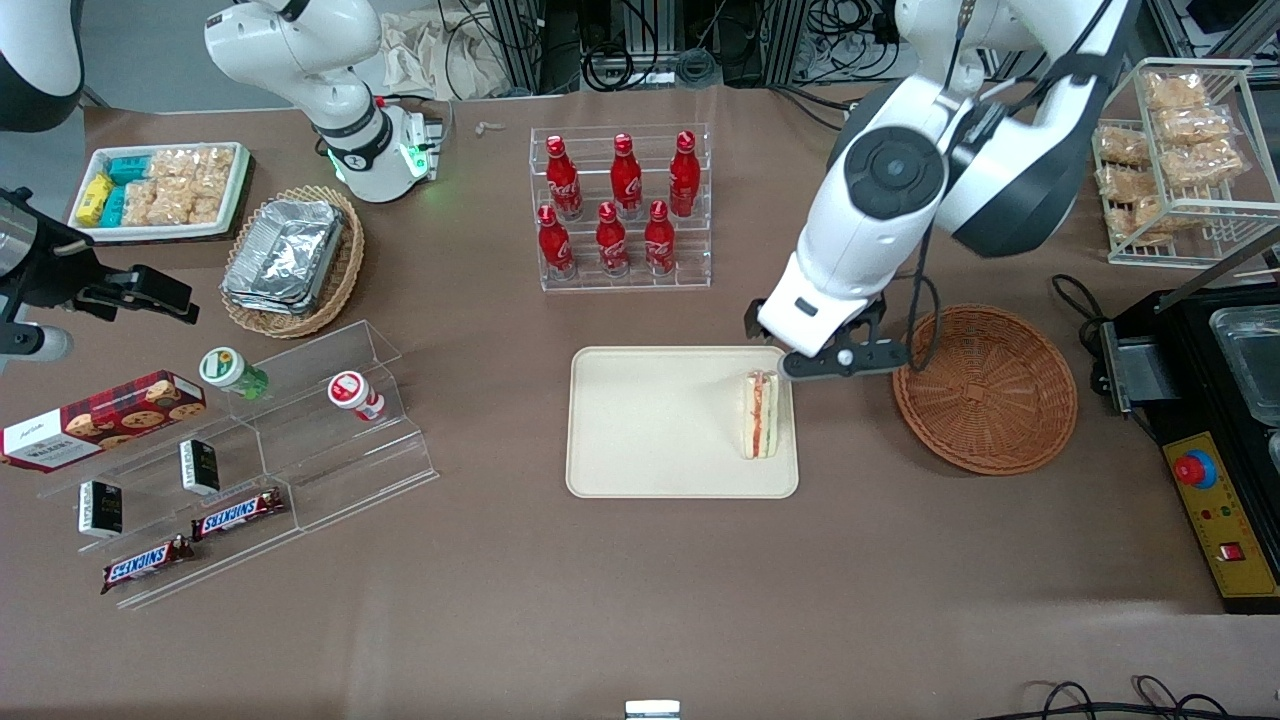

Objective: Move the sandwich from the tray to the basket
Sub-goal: 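Move the open left gripper over the packaged sandwich on the white tray, then lower the left gripper and close it on the sandwich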

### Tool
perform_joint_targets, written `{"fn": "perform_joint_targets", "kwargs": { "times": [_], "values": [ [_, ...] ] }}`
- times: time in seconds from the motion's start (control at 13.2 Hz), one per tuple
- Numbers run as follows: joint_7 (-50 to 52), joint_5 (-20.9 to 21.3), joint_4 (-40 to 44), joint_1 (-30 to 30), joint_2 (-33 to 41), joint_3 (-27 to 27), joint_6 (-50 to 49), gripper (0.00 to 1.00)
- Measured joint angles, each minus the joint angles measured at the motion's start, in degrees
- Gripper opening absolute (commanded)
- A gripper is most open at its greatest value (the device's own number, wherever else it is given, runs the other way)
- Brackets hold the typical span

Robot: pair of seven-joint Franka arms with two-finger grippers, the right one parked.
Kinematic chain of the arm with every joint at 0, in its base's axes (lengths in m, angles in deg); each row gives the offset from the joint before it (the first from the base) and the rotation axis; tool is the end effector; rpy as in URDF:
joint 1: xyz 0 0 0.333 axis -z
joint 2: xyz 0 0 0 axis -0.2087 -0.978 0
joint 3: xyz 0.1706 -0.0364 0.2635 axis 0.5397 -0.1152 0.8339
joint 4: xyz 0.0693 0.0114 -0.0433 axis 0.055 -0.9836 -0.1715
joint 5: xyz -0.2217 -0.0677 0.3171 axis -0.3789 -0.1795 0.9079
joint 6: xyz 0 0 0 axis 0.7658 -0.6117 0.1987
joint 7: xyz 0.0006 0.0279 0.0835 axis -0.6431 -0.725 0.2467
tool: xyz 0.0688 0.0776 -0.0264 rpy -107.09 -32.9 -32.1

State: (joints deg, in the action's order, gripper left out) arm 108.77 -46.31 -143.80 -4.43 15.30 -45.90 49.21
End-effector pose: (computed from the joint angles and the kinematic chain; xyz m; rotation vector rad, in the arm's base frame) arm 0.5492 -0.3361 0.4805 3.1288 0.1414 -0.0917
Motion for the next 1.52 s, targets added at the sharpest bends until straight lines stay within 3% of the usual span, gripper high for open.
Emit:
{"fn": "perform_joint_targets", "kwargs": {
  "times": [0.68, 1.52],
  "values": [
    [1.7, 0.6, -10.5, 0.3, -2.0, -0.2, 12.7, 1.0],
    [2.2, 4.8, -12.7, 0.6, -8.6, -0.2, 18.2, 1.0]
  ]
}}
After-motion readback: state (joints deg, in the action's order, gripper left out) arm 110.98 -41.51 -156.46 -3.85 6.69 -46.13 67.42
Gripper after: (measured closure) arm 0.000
